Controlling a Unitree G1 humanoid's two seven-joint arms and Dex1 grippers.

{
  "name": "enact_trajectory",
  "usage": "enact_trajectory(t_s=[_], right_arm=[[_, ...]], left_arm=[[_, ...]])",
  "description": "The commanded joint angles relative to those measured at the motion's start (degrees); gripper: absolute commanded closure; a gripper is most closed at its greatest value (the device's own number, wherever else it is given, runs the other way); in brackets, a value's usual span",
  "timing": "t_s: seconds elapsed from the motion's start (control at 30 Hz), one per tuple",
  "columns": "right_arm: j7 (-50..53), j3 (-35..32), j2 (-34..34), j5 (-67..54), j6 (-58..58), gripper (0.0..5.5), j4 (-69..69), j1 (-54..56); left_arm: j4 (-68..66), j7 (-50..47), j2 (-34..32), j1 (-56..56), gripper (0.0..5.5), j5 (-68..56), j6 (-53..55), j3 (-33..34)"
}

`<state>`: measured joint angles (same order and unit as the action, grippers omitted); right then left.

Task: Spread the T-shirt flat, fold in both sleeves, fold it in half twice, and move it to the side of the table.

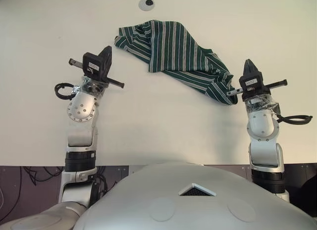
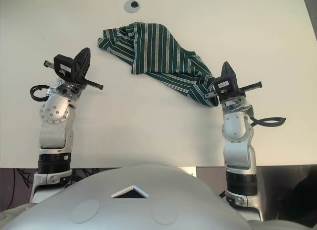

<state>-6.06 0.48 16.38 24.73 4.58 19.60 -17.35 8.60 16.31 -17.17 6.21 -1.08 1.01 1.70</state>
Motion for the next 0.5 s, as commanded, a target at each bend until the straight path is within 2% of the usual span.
enact_trajectory(t_s=[0.03,0.2,0.33,0.5], right_arm=[[-0.8,1.1,0.5,-0.1,0.5,5.47,-2.0,0.4],[-2.1,1.6,0.2,-2.2,1.2,5.47,-4.1,1.6],[-5.4,1.2,-0.8,-7.9,3.1,5.47,-10.5,8.9],[-5.7,2.8,0.3,-8.8,1.8,5.47,-17.9,14.6]], left_arm=[[-0.1,-0.2,0.0,0.0,5.50,1.6,0.2,-1.5],[-1.3,-0.9,0.7,-0.6,5.50,2.8,-0.2,-2.8],[-2.5,-2.1,1.8,-0.6,5.50,3.5,-0.8,-3.4],[-3.9,-2.8,2.7,-1.3,5.50,4.2,-1.5,-4.2]])
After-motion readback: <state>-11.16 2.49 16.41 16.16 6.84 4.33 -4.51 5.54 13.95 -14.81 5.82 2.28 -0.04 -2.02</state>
